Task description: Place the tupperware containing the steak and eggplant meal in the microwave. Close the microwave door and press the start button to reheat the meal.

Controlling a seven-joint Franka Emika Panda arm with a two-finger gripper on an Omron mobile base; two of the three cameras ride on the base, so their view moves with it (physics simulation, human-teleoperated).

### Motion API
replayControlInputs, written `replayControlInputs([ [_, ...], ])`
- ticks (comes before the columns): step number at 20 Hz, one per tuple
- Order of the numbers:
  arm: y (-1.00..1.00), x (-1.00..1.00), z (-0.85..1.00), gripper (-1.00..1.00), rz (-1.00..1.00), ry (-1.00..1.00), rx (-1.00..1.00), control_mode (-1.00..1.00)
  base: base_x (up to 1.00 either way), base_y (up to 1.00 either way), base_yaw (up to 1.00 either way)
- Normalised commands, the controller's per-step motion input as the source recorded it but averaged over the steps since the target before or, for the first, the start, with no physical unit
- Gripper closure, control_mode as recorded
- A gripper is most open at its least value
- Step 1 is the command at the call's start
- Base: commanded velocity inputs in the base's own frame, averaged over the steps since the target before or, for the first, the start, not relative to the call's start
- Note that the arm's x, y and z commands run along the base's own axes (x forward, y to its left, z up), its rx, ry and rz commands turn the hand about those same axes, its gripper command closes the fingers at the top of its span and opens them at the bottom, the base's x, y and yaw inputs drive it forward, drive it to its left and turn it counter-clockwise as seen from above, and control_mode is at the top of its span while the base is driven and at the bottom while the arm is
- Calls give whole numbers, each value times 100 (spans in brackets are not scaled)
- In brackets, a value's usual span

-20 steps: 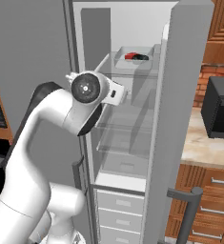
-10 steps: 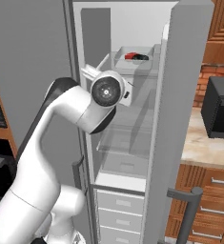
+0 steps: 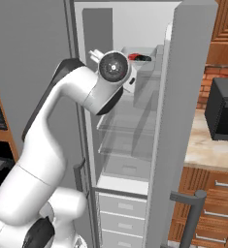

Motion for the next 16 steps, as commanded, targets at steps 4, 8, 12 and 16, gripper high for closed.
replayControlInputs([
  [4, -1, 35, 0, -100, 0, 5, 0, -100, 0, 0, 0],
  [8, 0, 43, 0, -100, 0, 9, 0, -100, 0, 0, 0],
  [12, -6, 49, -4, -100, 0, 14, 0, -100, 0, 0, 0],
  [16, -13, 52, -11, -100, 0, 15, 0, -100, 0, 0, 0],
])
